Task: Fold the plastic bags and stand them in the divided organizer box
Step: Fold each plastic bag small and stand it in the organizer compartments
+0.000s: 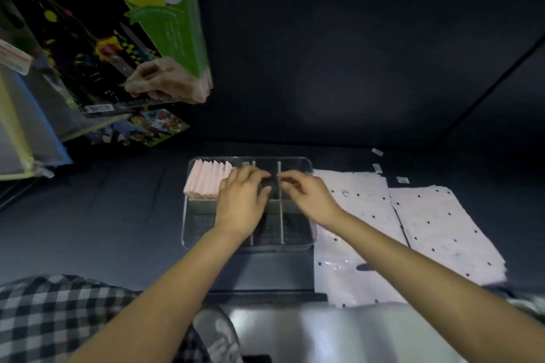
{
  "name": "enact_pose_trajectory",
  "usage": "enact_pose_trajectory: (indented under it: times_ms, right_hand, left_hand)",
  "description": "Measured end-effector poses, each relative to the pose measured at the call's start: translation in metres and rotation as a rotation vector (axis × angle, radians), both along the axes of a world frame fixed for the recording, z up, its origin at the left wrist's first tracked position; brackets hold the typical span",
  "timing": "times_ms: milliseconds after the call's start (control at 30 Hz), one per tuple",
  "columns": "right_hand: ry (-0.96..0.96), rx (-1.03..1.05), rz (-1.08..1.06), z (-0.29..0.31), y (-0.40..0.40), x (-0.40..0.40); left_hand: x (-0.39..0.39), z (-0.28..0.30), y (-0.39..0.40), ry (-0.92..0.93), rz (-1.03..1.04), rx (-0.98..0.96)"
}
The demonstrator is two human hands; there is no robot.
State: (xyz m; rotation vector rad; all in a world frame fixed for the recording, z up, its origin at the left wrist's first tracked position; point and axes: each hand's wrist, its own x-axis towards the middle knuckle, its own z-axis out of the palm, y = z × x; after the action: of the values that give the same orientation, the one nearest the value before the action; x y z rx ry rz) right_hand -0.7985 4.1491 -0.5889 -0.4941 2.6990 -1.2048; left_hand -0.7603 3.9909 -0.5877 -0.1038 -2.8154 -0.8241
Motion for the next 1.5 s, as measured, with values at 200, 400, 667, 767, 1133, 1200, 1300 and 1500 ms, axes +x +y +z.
enact_pose_trajectory:
  times_ms: [200,400,667,767,1133,1200,1300,1500]
  right_hand:
    - [-0.141,0.242,-0.128,-0.035,0.154,0.058]
    - [-0.262,0.573,0.085,-0.080,0.241,0.124]
    - [-0.134,0.432,0.035,-0.092,0.264,0.140]
    - [-0.211,0.398,0.071,-0.083,0.268,0.132]
    - [-0.504,0.022,0.015,-0.012,0.270,0.080]
    - [-0.471,-0.020,-0.048,-0.001,0.270,0.064]
    - [-0.385,-0.042,-0.168,0.000,0.263,0.036]
    - [-0.321,0.018,-0.397,-0.041,0.238,-0.012]
  left_hand:
    - [0.035,-0.024,0.076,-0.115,-0.419,-0.006]
    - [0.073,-0.075,0.119,-0.646,-0.590,-0.186]
    - [0.096,-0.097,0.124,-0.569,-0.608,-0.397]
    - [0.100,-0.096,0.124,-0.480,-0.567,-0.404]
    - [0.073,-0.038,0.132,-0.508,-0.412,0.087]
    - [0.059,-0.023,0.131,-0.490,-0.363,0.224]
    - [0.046,-0.014,0.130,-0.312,-0.229,0.194]
    - [0.051,-0.027,0.146,0.115,-0.274,-0.036]
